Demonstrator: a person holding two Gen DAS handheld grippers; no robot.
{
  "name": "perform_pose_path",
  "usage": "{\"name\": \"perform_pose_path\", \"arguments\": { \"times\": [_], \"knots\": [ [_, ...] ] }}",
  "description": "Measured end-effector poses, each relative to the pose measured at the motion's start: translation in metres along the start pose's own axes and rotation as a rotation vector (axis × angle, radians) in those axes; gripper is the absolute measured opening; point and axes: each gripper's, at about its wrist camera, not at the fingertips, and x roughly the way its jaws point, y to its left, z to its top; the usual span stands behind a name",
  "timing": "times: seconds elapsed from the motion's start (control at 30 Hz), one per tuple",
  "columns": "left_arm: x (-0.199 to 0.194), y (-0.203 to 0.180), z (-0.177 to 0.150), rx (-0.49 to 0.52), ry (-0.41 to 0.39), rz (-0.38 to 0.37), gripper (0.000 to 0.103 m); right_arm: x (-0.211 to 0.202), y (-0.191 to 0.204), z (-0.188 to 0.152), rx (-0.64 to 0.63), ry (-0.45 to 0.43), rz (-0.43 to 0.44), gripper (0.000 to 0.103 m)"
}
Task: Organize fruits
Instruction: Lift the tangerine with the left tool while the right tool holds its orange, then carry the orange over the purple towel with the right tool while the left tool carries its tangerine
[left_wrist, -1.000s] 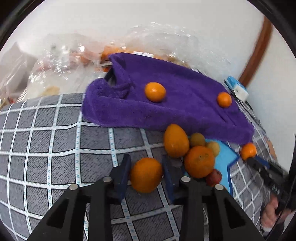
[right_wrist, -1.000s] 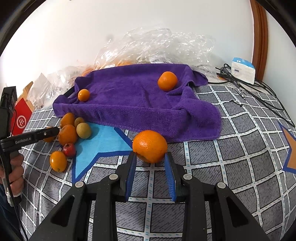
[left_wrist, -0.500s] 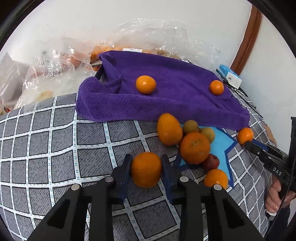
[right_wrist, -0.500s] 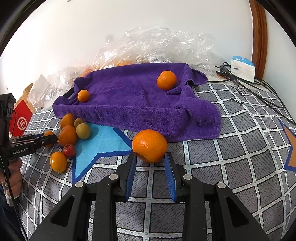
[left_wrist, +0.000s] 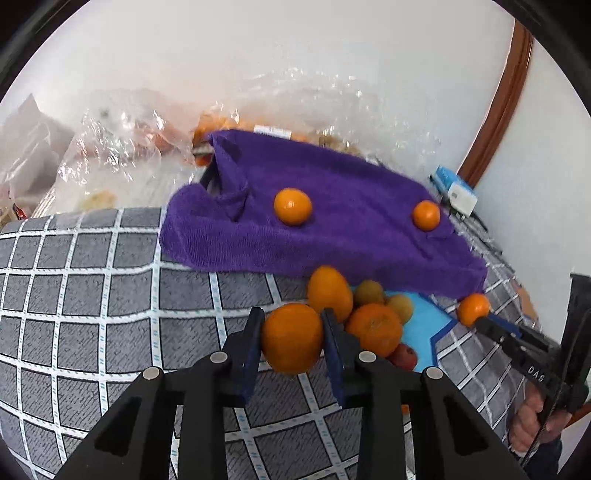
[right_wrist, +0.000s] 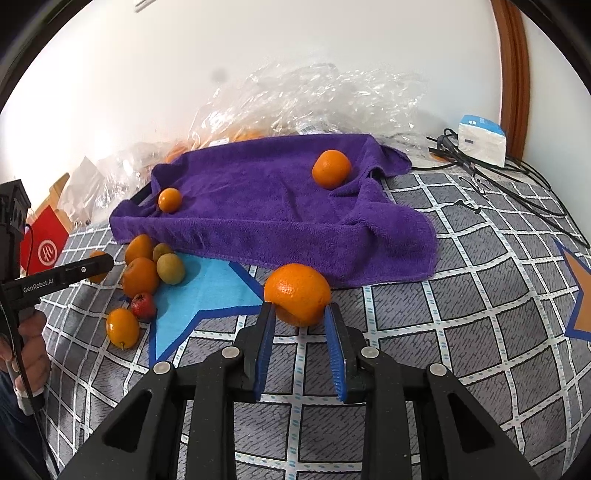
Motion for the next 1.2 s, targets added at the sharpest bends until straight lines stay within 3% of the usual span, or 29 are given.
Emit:
{"name": "perform_pose_path", "arguments": {
  "times": [0.13, 0.2, 0.33, 0.53, 0.7, 0.87, 0.93, 1.0, 1.2],
  "knots": [
    [-0.009, 0.005, 0.002, -0.033, -0.045, -0.008, 0.030, 0.000, 0.001, 0.000, 0.001, -0.001, -0.004, 0.026],
    [-0.011, 0.008, 0.003, -0.050, -0.058, 0.002, 0.030, 0.001, 0.002, 0.001, -0.001, 0.004, -0.019, 0.020],
    [-0.010, 0.013, 0.005, -0.078, -0.056, -0.001, 0.030, 0.003, -0.002, 0.001, 0.012, 0.014, -0.037, 0.017],
    [-0.007, 0.016, 0.005, -0.094, -0.042, 0.006, 0.030, 0.011, -0.001, 0.002, 0.019, 0.061, -0.056, 0.021],
    [-0.006, 0.017, 0.006, -0.100, -0.044, 0.012, 0.030, 0.019, 0.007, 0.006, -0.011, 0.075, -0.105, 0.021],
    [-0.008, 0.020, 0.006, -0.109, -0.054, 0.009, 0.030, 0.018, 0.008, 0.009, -0.011, 0.072, -0.094, 0.018],
    [-0.006, 0.020, 0.006, -0.108, -0.050, 0.015, 0.030, 0.019, 0.006, 0.010, 0.001, 0.089, -0.068, 0.021],
    [-0.004, 0.018, 0.006, -0.100, -0.043, 0.024, 0.030, 0.022, 0.003, 0.011, 0.008, 0.103, -0.064, 0.035],
    [-0.002, 0.015, 0.006, -0.086, -0.052, 0.033, 0.030, 0.032, -0.002, 0.022, 0.047, 0.091, -0.077, 0.038]
  ]
}}
